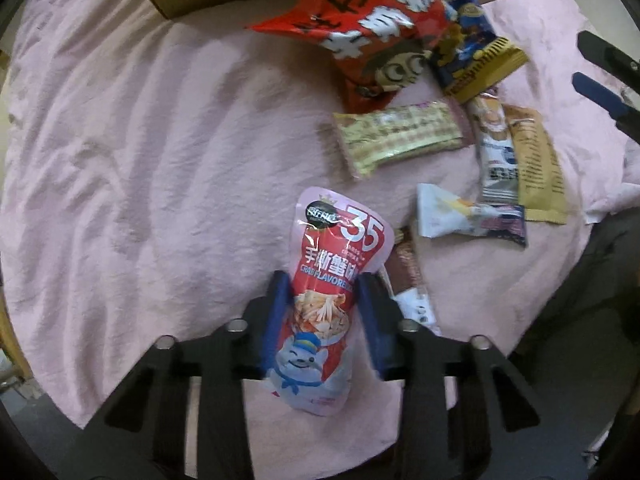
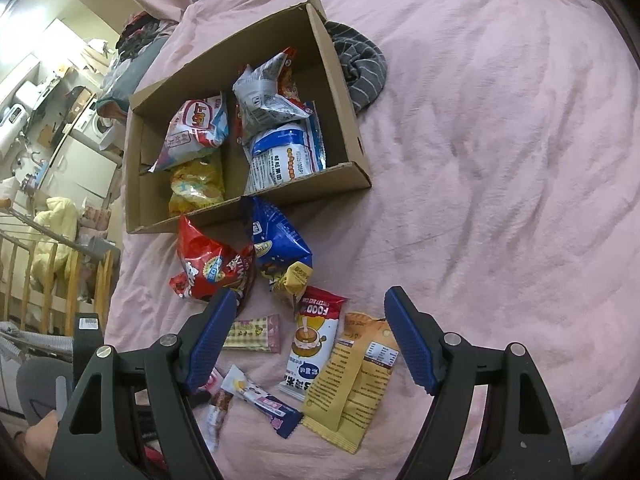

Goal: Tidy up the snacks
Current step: 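Grasp the red-white pouch with left tool while right tool grasps yellow wafer pack, then carry the held pouch and wafer pack toward the box with both tools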

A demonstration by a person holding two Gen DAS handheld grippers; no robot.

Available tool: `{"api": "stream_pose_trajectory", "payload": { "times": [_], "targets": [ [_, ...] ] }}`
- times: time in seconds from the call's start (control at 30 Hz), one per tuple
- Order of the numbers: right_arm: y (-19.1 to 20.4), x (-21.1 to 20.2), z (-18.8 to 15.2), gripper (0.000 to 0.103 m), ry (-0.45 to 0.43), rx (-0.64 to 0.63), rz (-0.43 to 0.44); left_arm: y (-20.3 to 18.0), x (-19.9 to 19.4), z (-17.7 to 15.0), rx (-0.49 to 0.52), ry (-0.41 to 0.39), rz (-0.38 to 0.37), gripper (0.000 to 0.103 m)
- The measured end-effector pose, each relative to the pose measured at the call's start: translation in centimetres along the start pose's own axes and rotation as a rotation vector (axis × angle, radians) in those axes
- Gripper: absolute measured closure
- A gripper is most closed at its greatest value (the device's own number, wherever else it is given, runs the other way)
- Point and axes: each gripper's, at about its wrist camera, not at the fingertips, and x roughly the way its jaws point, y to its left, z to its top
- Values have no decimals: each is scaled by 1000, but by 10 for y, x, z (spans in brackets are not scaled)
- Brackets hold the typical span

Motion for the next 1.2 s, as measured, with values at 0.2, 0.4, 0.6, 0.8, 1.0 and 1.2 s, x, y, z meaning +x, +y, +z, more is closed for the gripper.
{"api": "stream_pose_trajectory", "payload": {
  "times": [0.2, 0.4, 0.6, 0.8, 1.0, 1.2],
  "targets": [
    [-6, -1, 0, 24, -1, 19, -2, 12, -23, 2, -52, -78, 7, 81],
    [-13, 7, -7, 24, 76, 56, 38, 29, -50, 7, -146, -183, 25, 81],
    [-16, 43, -30, 24, 268, 56, -35, 36, -59, 2, -174, -210, 5, 81],
    [-8, 67, -39, 25, 348, -12, -135, 37, -69, 2, -170, -232, -13, 80],
    [-11, 62, -38, 64, 306, -14, -166, 43, -71, 10, -198, -245, -15, 80],
    [-12, 28, -27, 84, 164, 27, -98, 56, -81, 8, -245, -277, -11, 80]
  ]
}}
